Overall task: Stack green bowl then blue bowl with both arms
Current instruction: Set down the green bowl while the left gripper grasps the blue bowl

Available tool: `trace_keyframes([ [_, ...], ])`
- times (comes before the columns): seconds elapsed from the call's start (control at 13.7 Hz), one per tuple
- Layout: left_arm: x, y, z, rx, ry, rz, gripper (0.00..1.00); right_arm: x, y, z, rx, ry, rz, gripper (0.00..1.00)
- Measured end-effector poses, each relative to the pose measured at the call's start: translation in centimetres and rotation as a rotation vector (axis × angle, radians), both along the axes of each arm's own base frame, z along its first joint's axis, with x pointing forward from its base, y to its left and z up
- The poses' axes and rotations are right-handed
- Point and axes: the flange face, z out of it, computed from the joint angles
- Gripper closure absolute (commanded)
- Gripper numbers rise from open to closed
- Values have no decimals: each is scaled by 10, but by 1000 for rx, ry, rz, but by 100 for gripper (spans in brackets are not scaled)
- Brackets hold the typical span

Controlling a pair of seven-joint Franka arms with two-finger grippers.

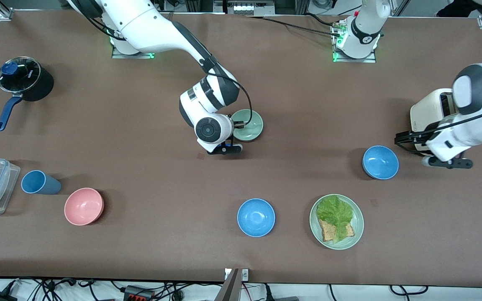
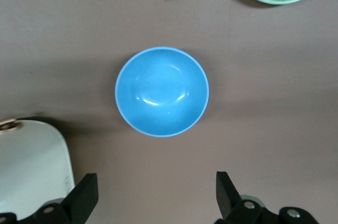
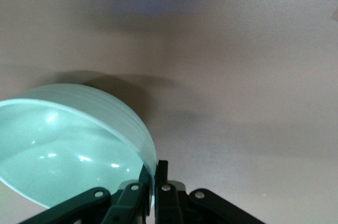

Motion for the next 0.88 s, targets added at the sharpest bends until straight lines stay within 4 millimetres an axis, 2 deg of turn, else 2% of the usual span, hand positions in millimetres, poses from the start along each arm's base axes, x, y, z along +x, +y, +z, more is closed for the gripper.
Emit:
trace_keyframes([
  [0.07, -4, 1, -14, 0, -12, -12, 5, 0, 0, 0, 1, 1, -3, 1],
  [0.29, -10, 9, -53, -3, -44, -63, 6, 4, 1, 8, -6, -9, -42, 0],
  [0.44, -8, 19, -76, -3, -45, -68, 12, 13, 3, 35, 2, -39, -75, 0],
  [0.66, -3, 24, -98, 5, -67, -63, 23, 27, -14, 105, -39, -114, -41, 0],
  [0.88, 7, 29, -110, 8, -82, -72, 26, 58, -58, 185, -66, -229, -65, 0],
])
